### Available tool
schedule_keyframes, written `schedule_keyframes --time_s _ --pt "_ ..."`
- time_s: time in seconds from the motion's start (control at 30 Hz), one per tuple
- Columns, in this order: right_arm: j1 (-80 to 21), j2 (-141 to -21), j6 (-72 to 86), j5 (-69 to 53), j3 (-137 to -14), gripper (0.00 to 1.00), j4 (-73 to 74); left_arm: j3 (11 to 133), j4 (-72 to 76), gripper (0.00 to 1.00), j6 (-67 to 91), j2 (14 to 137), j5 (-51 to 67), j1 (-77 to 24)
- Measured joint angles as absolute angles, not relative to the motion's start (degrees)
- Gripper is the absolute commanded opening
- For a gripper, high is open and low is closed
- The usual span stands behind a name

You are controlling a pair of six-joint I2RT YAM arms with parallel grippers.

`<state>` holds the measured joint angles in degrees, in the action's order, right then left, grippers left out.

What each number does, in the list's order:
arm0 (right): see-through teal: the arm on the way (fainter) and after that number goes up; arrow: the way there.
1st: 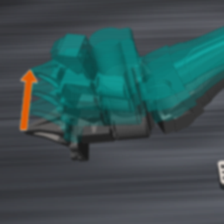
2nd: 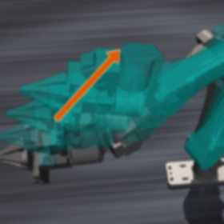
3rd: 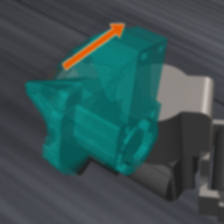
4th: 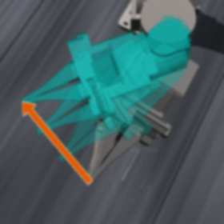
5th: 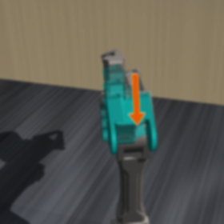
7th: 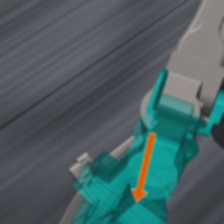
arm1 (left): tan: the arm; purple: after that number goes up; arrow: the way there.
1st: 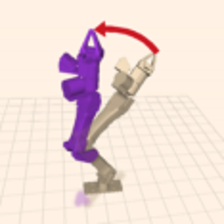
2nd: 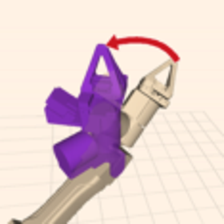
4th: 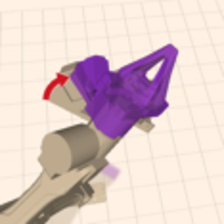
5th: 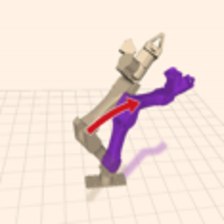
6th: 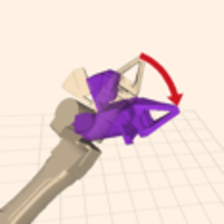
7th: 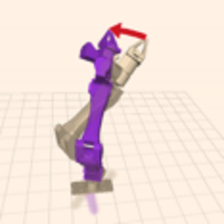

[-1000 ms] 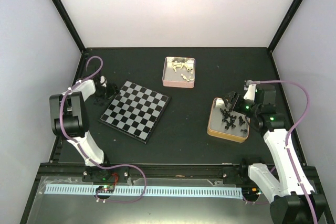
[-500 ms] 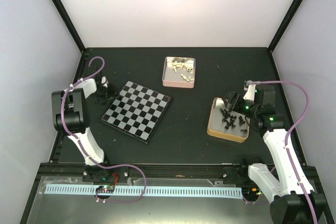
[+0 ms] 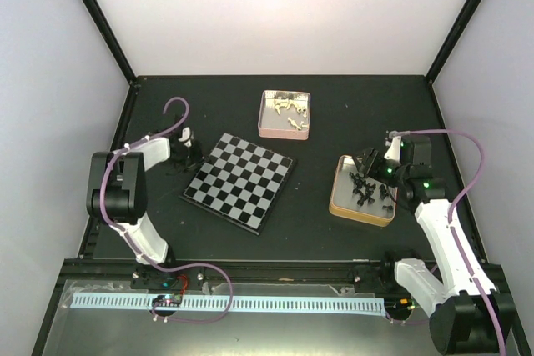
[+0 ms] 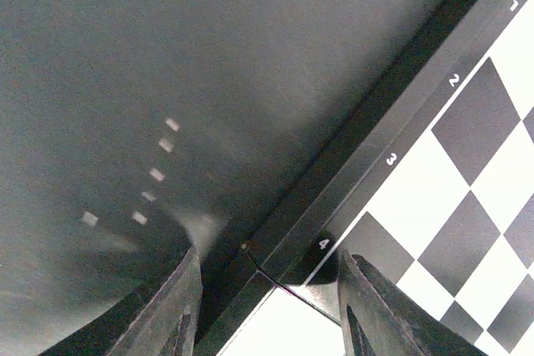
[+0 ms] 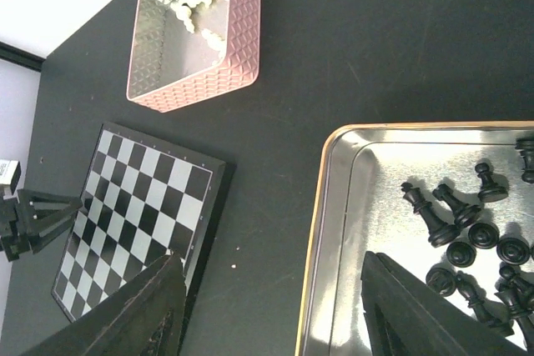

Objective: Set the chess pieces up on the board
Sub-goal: Move the chessboard to the center of the board.

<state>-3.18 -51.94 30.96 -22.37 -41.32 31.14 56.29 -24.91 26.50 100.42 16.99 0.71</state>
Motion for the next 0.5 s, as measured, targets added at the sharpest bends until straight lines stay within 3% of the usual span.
schedule_keyframes --time_s 0.2,0.33,0.5 --pt "-3.18 -52.47 30.87 -21.08 -41.3 0.56 31.31 50.24 -22.15 0.47 29.8 96.01 20.01 -2.52" --pt "-3.18 -53.93 30.59 -19.53 -41.3 0.5 31.66 47.13 -21.78 0.51 31.7 93.23 20.93 -4.56" --pt "-3.18 -57.76 30.33 -15.2 -41.3 0.41 32.56 43.66 -20.8 0.48 33.71 90.39 22.74 -8.75"
